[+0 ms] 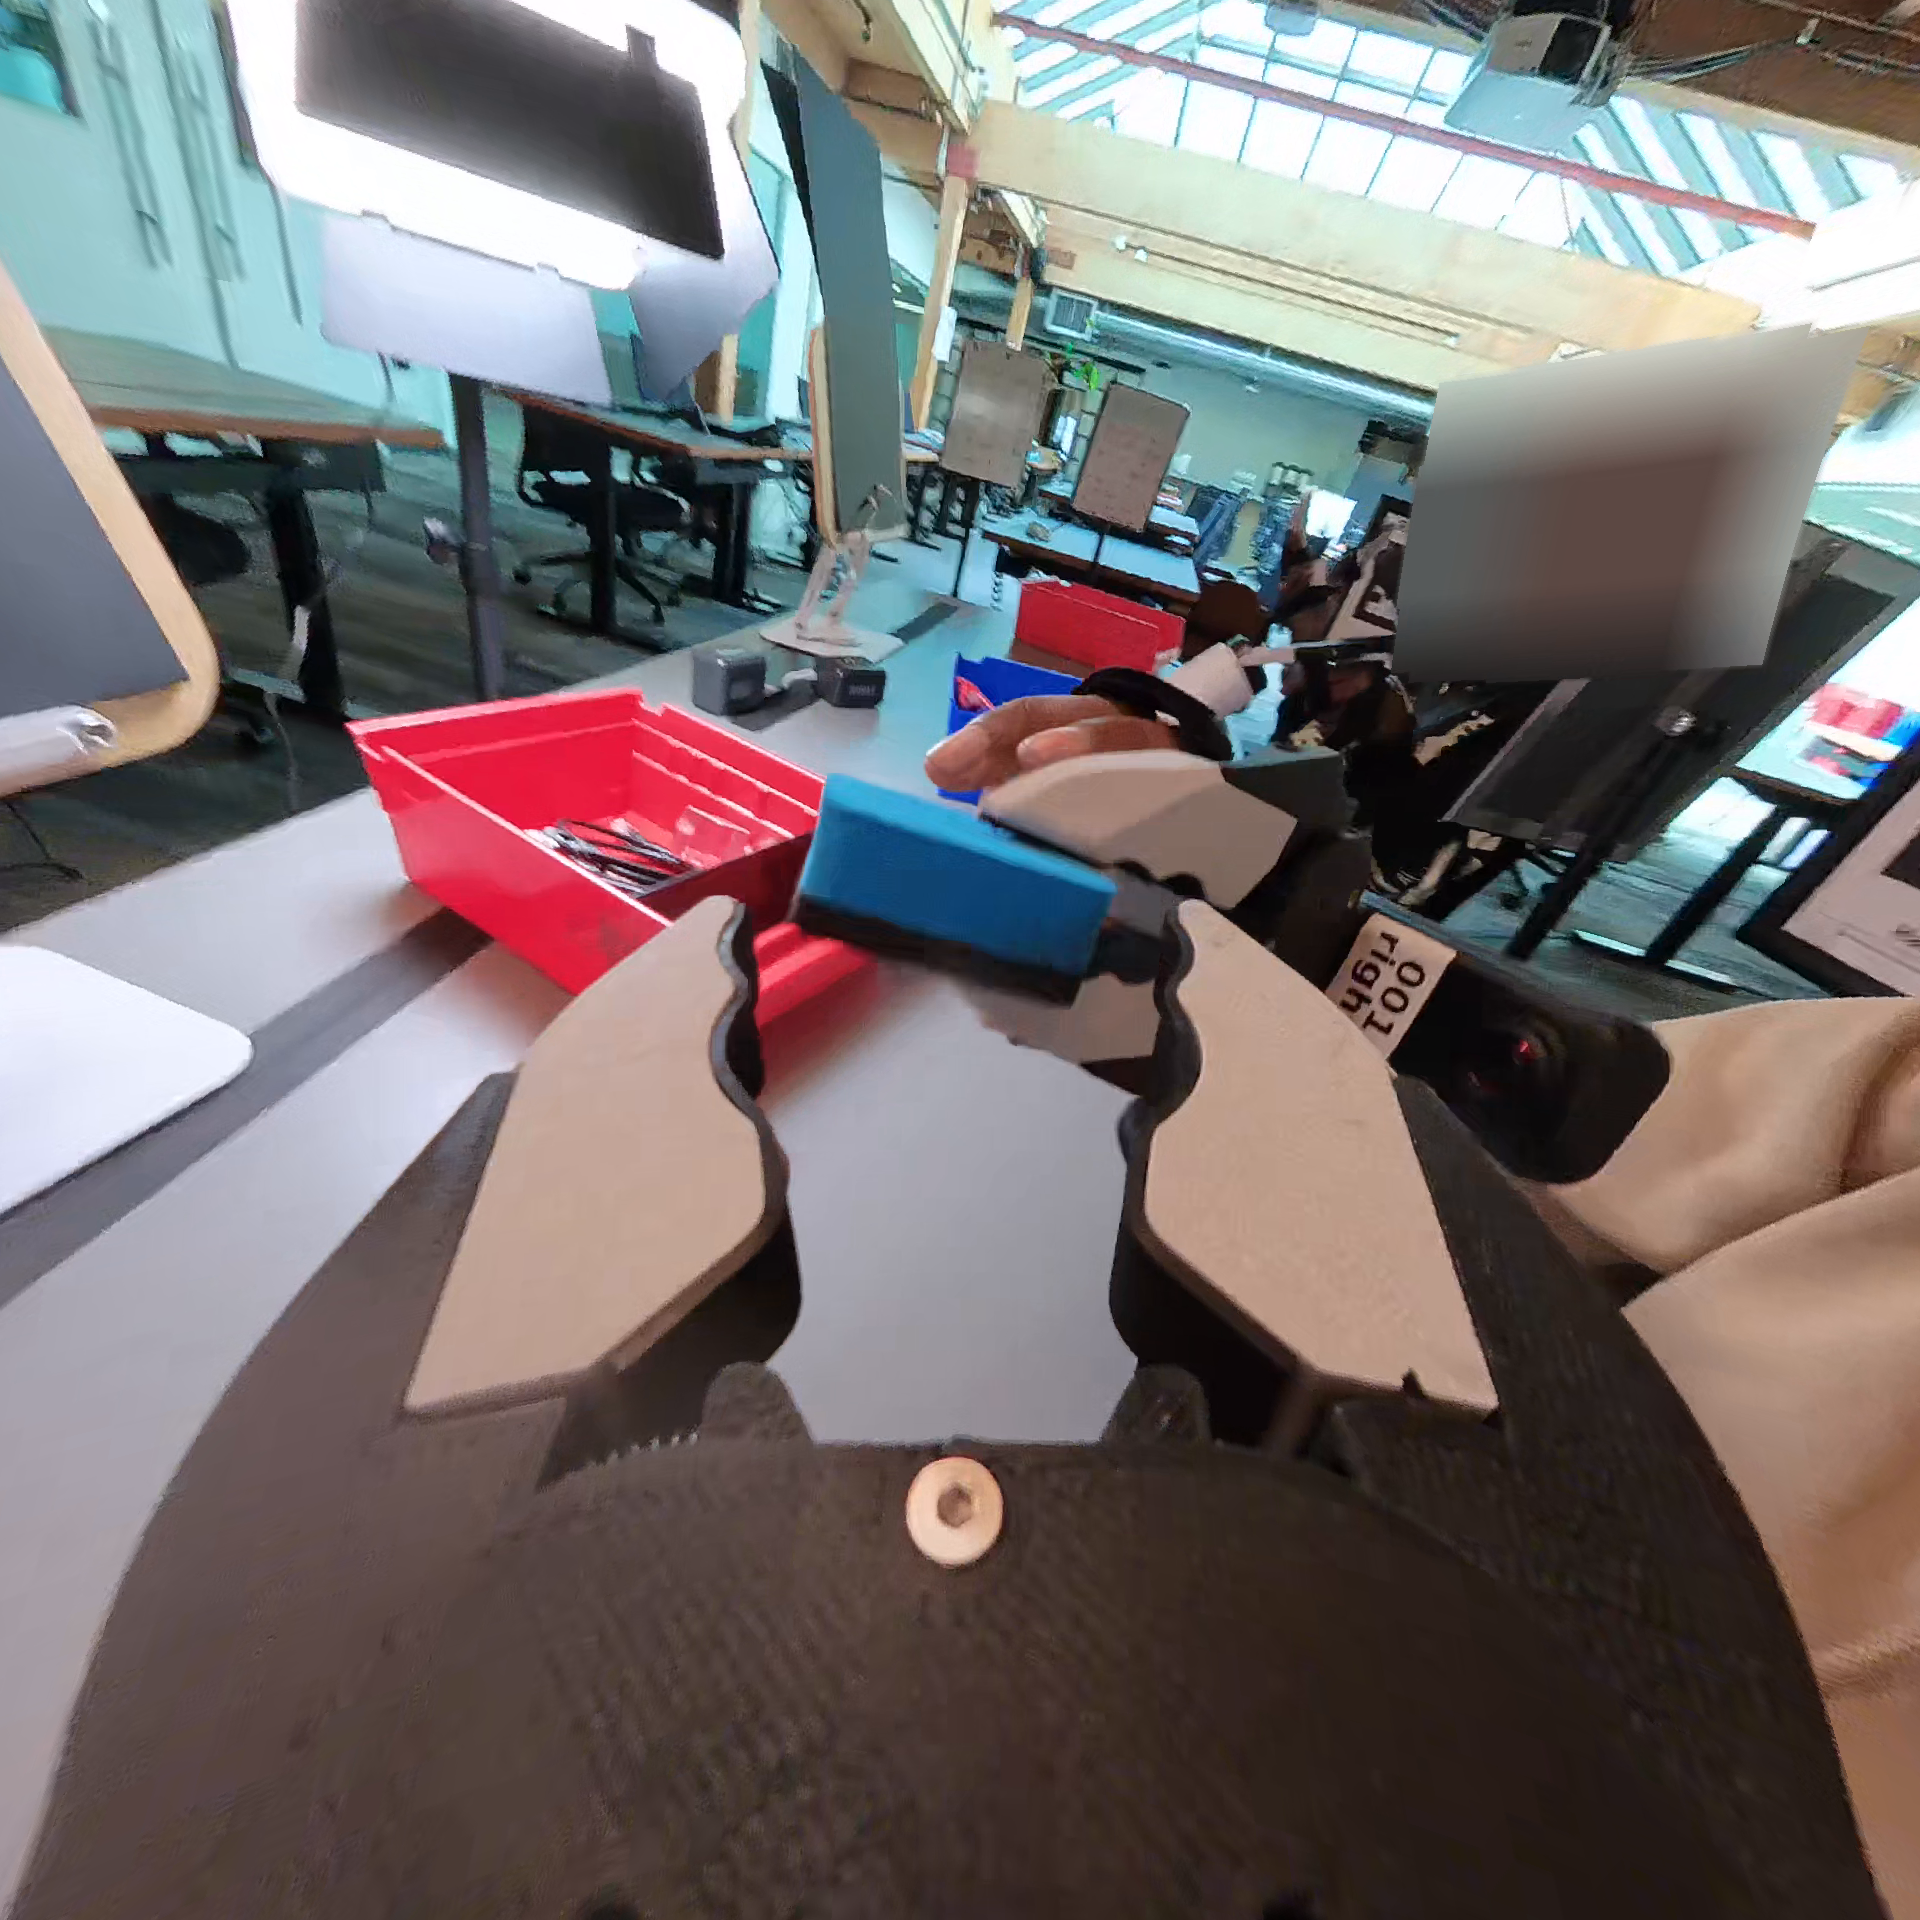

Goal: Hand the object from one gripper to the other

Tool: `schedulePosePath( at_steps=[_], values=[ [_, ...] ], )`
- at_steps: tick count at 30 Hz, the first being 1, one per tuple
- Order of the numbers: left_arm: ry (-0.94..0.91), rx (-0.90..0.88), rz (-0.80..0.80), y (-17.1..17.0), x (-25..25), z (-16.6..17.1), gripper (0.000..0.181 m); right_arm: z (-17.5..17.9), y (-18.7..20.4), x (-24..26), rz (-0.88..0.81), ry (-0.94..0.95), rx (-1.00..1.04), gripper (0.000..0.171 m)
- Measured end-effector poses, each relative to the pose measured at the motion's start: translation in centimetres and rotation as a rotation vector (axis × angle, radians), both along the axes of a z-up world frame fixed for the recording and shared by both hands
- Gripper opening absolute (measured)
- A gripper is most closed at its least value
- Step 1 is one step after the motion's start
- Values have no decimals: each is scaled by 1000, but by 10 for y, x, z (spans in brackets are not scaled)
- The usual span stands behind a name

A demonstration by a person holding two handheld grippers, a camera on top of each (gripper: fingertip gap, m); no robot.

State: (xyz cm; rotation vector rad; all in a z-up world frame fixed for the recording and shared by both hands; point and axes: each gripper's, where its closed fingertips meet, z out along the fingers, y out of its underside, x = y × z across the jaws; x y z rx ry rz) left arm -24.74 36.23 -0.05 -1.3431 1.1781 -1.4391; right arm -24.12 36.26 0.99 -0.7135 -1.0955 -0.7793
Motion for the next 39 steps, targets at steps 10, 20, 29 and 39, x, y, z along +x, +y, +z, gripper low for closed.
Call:
schedulePosePath(
  at_steps=[10, 20, 29, 39],
  values=[
    [-141, 405, 97, 10, -14, 10, 59, -10, 1, -6, 384, 465, -689, 47],
    [-139, 1136, 227, -25, 3, -4, 59, -6, -27, -23, 1122, 993, -1702, 35],
    [-162, 176, -158, -19, 3, -8, 63, 17, -38, 1, 846, 617, -860, 23],
    [-151, -349, -554, -54, -1, 2, 60, -6, -45, -26, 410, 75, -448, 23]
  ],
)
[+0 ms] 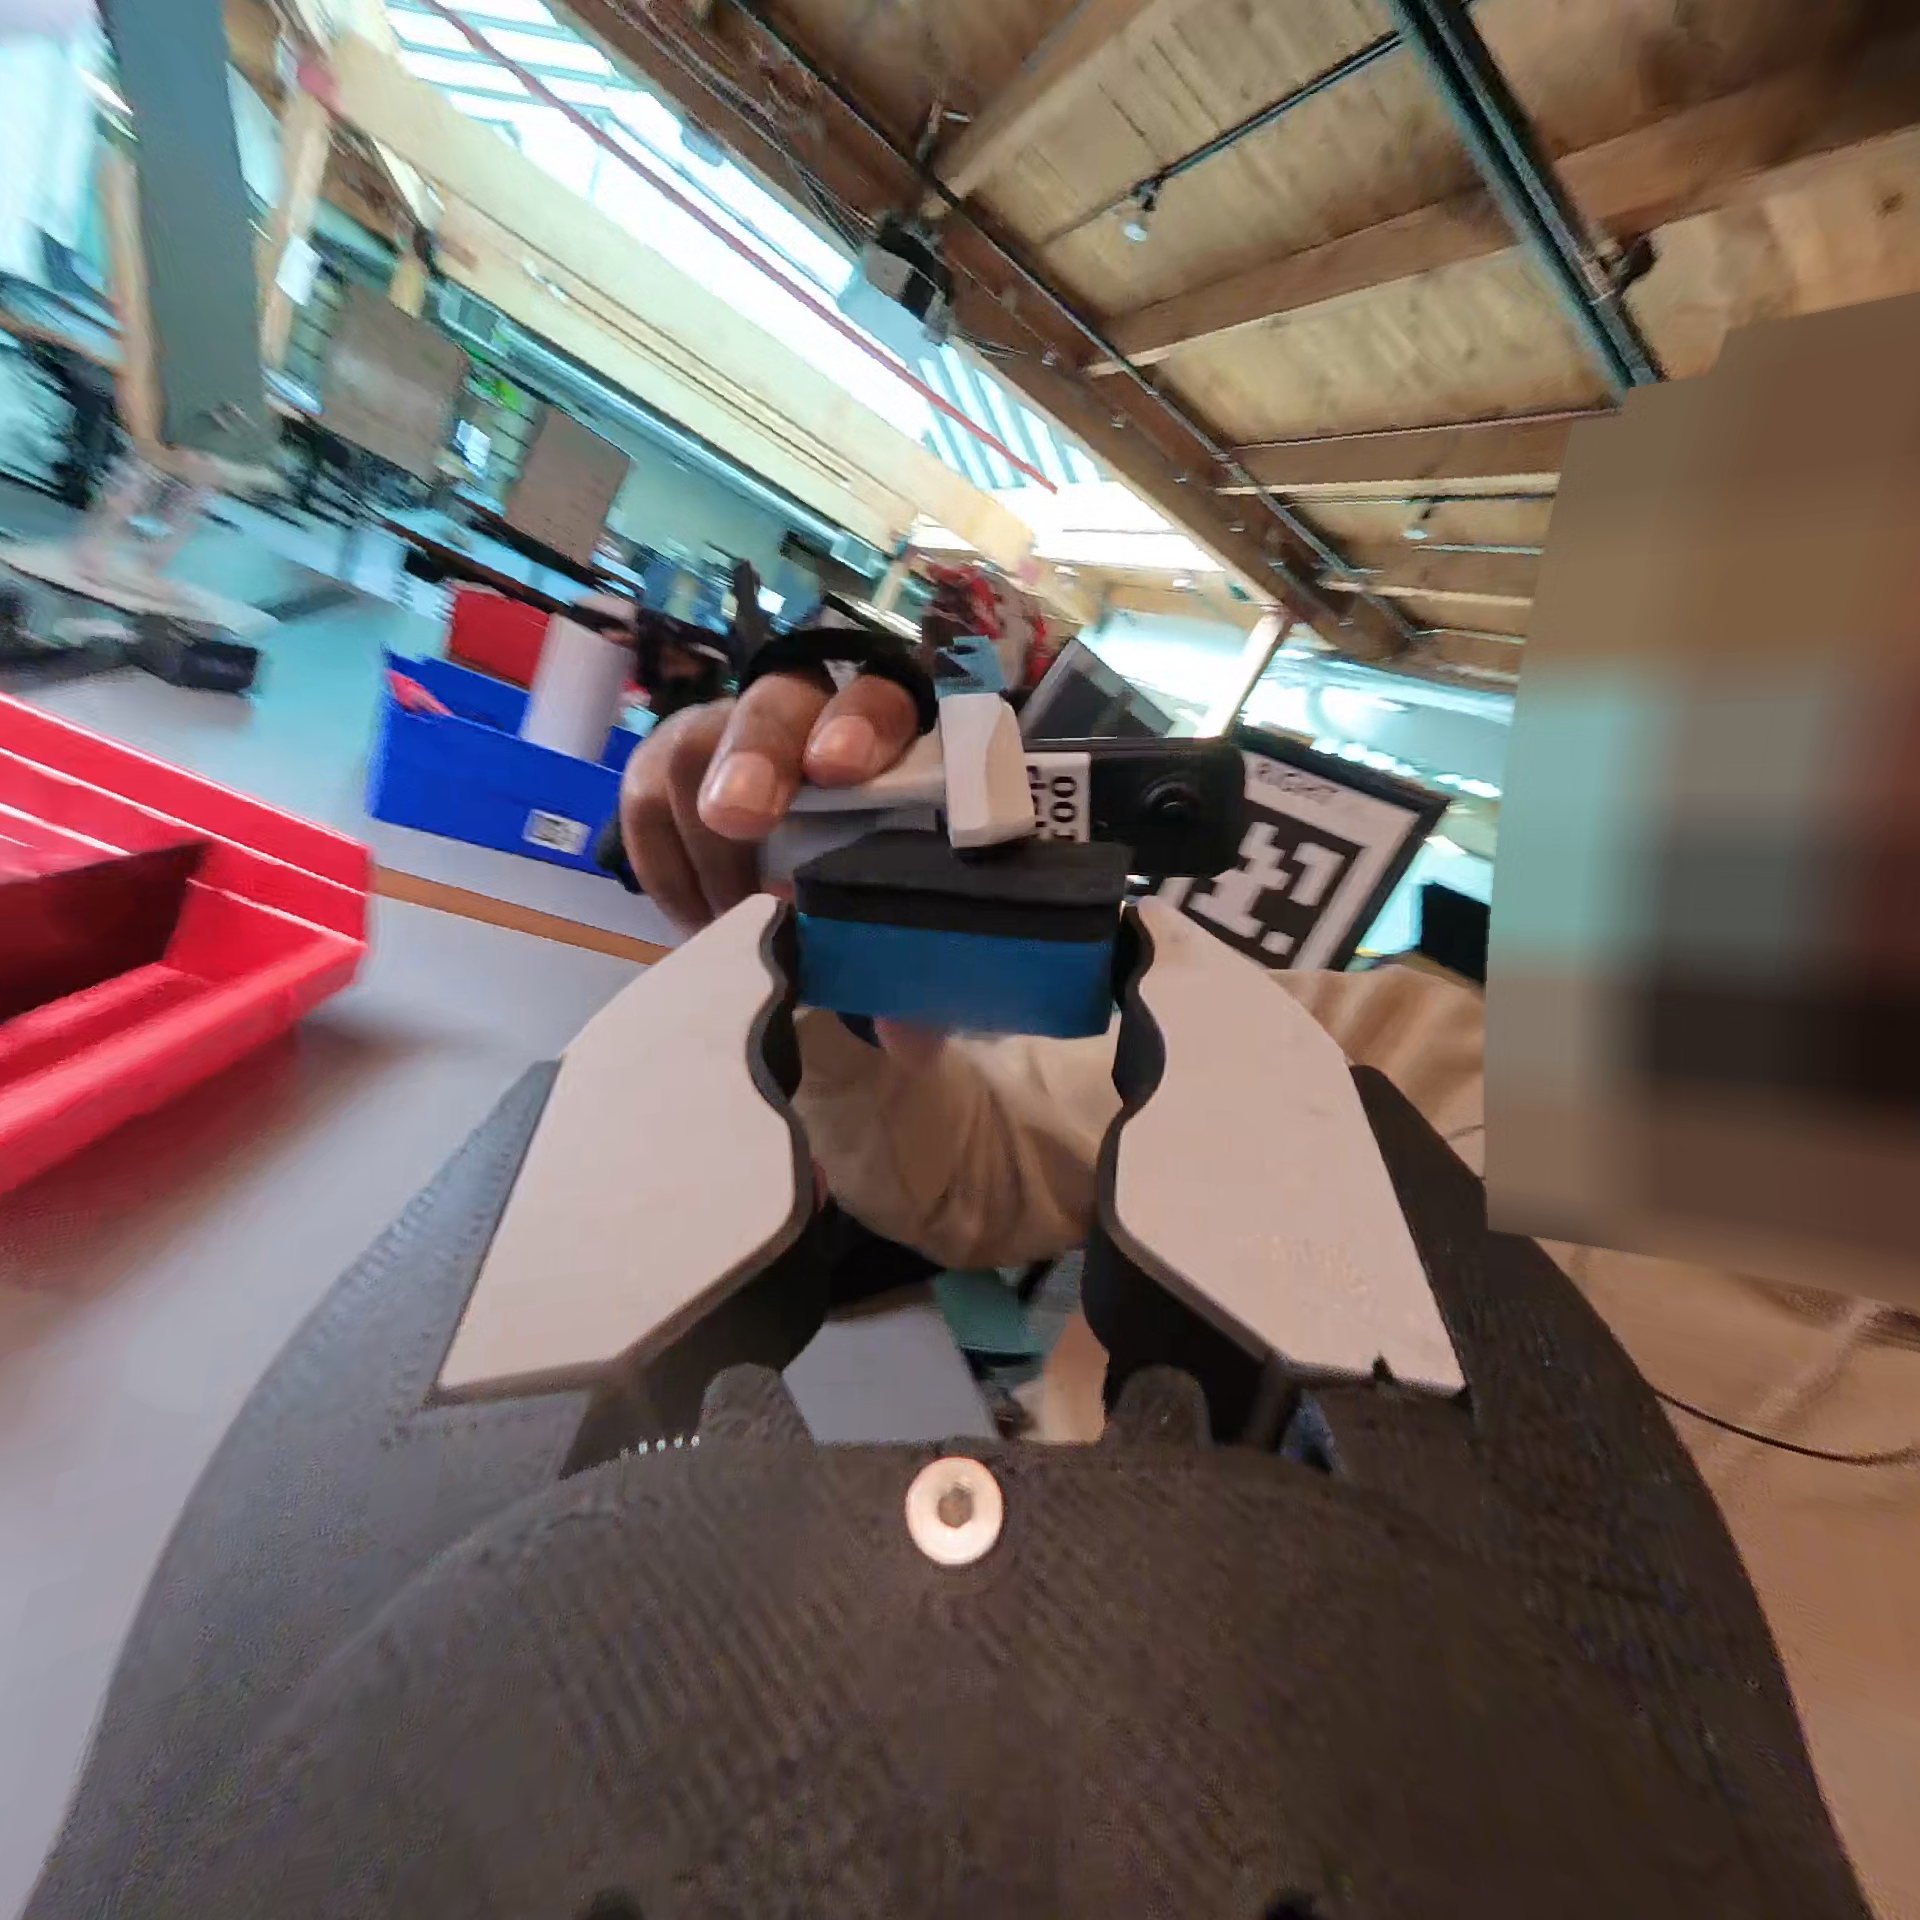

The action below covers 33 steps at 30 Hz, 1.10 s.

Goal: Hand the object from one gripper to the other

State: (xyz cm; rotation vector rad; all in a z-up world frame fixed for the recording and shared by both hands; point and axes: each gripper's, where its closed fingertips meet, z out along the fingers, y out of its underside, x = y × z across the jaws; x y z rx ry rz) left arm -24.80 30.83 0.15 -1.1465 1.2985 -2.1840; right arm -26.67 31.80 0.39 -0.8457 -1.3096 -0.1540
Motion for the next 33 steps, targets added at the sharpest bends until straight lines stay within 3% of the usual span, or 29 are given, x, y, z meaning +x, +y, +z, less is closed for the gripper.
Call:
schedulePosePath(
  at_steps=[4, 7, 12, 17, 20, 21, 25, 33],
  values=[
    [-136, 254, 297, 18, -3, 12, 59, 8, 12, 13, -10, 177, -219, 40],
    [-251, 513, 595, 38, -15, 26, 59, 23, 20, 32, 121, 476, -615, 59],
    [-383, 1090, 988, 46, -24, 31, 59, 19, 35, 37, 422, 849, -1264, 60],
    [-391, 1443, 1059, 41, -12, 13, 59, 1, 41, 13, 599, 939, -1565, 58],
    [-356, 1542, 1043, 43, -4, 0, 59, -8, 39, 2, 588, 913, -1623, 46],
    [-348, 1544, 1051, 45, -4, -1, 59, -4, 36, 3, 632, 914, -1628, 32],
    [-233, 1253, 978, 55, -2, -2, 50, 4, 36, 10, 608, 902, -1467, 22],
    [-50, 252, 370, 38, 6, -8, 53, 28, 5, 45, 376, 535, -540, 23]
  ],
)
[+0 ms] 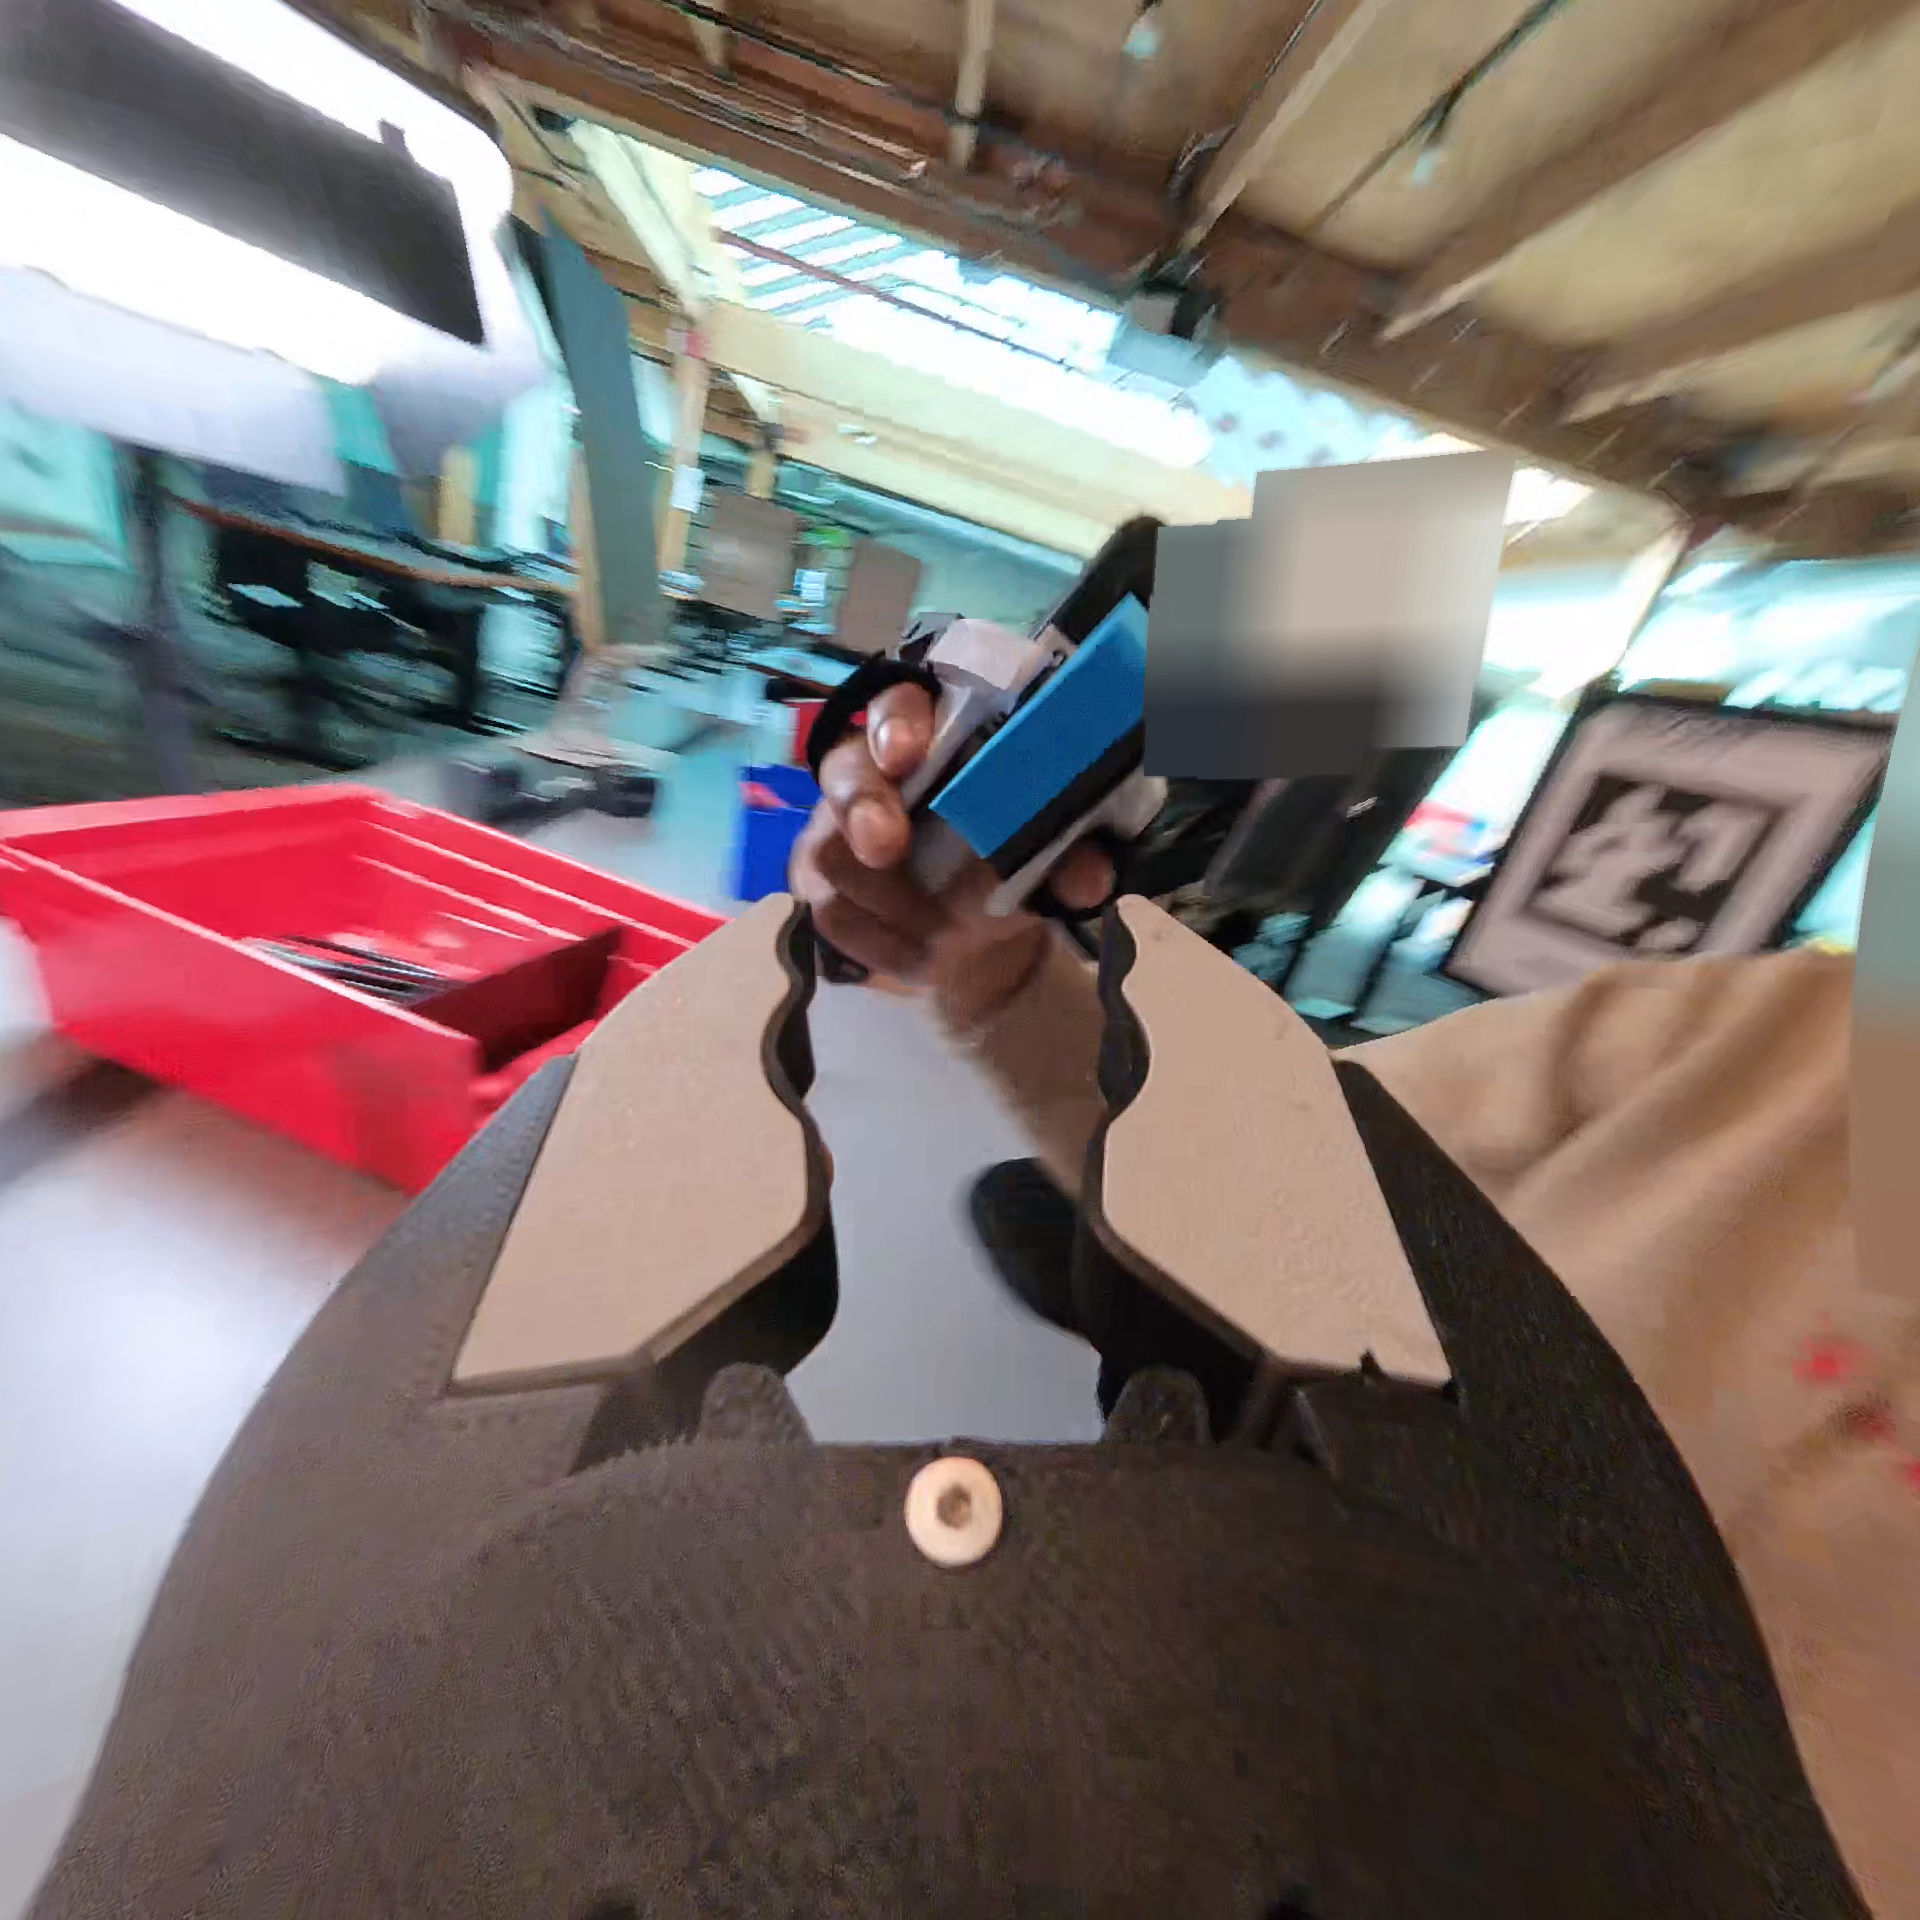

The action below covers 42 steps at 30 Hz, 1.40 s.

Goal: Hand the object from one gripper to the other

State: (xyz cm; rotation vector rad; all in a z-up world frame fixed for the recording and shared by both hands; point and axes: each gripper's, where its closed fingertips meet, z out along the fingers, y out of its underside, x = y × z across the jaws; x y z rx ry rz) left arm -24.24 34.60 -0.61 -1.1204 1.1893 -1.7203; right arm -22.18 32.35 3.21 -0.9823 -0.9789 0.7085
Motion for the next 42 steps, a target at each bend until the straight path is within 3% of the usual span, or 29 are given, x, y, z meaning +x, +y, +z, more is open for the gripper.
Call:
schedulePosePath(
  at_steps=[5, 10, 14, 17, 22, 27, 30, 34, 42],
  values=[
    [-13, -399, -381, -25, -9, 18, 61, -7, -23, -15, -123, -280, 289, 23],
    [92, -323, -532, -74, -9, 18, 68, -16, -38, -42, -238, -535, 493, 23],
    [71, -228, -437, -78, -4, 23, 64, -11, -42, -47, -285, -559, 544, 23],
    [4, -111, -254, -55, -1, 24, 64, -11, -29, -37, -318, -511, 431, 28],
    [-30, 166, 166, 4, -10, 22, 63, 0, -5, -4, -198, -223, 19, 49],
    [11, 362, 286, 8, -4, 13, 64, -1, 19, -8, -65, 27, -371, 53],
    [-13, 249, 81, -18, -4, 15, 64, -9, 14, -24, 89, 60, -474, 57],
    [-62, 22, -259, -45, -18, 22, 64, -7, -9, -40, 242, 53, -393, 50],
    [-12, 16, -581, -88, -33, 10, 64, -24, -39, -67, 341, -98, -302, 64]
  ],
)
